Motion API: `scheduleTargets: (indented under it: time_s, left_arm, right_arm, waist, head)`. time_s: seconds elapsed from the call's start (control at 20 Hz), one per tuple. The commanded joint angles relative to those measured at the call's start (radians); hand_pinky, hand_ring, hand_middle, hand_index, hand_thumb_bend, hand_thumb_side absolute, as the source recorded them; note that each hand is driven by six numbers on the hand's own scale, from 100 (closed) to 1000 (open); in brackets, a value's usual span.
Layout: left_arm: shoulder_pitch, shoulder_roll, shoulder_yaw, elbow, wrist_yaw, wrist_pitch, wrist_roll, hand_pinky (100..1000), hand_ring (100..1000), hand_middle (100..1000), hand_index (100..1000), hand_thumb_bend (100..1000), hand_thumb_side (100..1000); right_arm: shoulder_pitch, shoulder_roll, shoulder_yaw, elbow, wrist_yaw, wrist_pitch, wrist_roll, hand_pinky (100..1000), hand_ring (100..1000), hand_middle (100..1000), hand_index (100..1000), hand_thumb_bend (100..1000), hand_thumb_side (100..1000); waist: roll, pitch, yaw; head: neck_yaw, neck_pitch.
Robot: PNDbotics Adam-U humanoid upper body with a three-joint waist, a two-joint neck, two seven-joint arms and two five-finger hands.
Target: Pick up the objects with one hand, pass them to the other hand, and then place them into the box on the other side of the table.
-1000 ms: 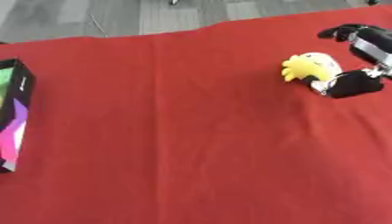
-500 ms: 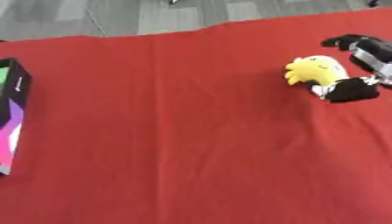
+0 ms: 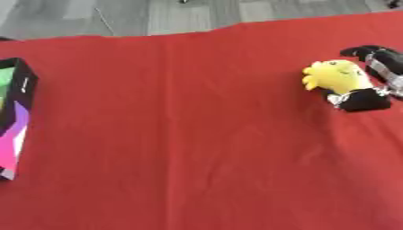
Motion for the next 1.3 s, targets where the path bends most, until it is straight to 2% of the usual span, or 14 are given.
scheduleTargets:
  time_s: [0.05,0.35,0.6,0.95,1.15,1.3]
  left_arm:
    - [0.001,0.024,0.023,-0.026,0.007,0.004,0.013,777,802,620,696,100,681]
    - [0.015,0.029,0.028,-0.033,0.011,0.007,0.018,781,802,622,697,100,678]
    - [0.023,0.032,0.032,-0.036,0.011,0.008,0.022,783,803,623,696,100,675]
    - [0.015,0.025,0.030,-0.034,0.008,0.005,0.016,786,805,625,695,100,672]
    - [0.016,0.025,0.030,-0.034,0.006,0.003,0.014,788,806,626,695,100,671]
    - [0.019,0.025,0.032,-0.034,0.006,0.002,0.014,789,807,627,695,100,670]
  right_arm:
    - [0.003,-0.023,-0.033,0.014,-0.006,0.008,-0.024,881,934,913,937,278,321]
    - [0.022,-0.028,-0.059,0.038,-0.030,0.025,-0.080,878,931,914,936,269,266]
    - [0.032,-0.030,-0.073,0.054,-0.033,0.047,-0.116,873,919,903,930,263,264]
    - [0.025,-0.024,-0.051,0.058,-0.014,0.050,-0.067,876,893,854,916,280,318]
    - [0.005,-0.026,-0.042,0.068,-0.007,0.047,-0.039,875,895,859,919,279,329]
    - [-0.005,-0.029,-0.039,0.067,-0.010,0.033,-0.034,870,894,859,917,275,299]
  waist:
    - [-0.009,-0.001,0.004]
    - [0.000,0.010,0.008]
    - [0.007,0.019,0.006]
    - [0.012,0.028,0.007]
    - [0.015,0.027,0.006]
    - [0.015,0.026,0.005]
  head:
    - [-0.005,-0.014]
    - [-0.008,-0.018]
    - [-0.011,-0.020]
    - [-0.021,-0.019]
    - [-0.104,-0.025]
    - [-0.167,-0.034]
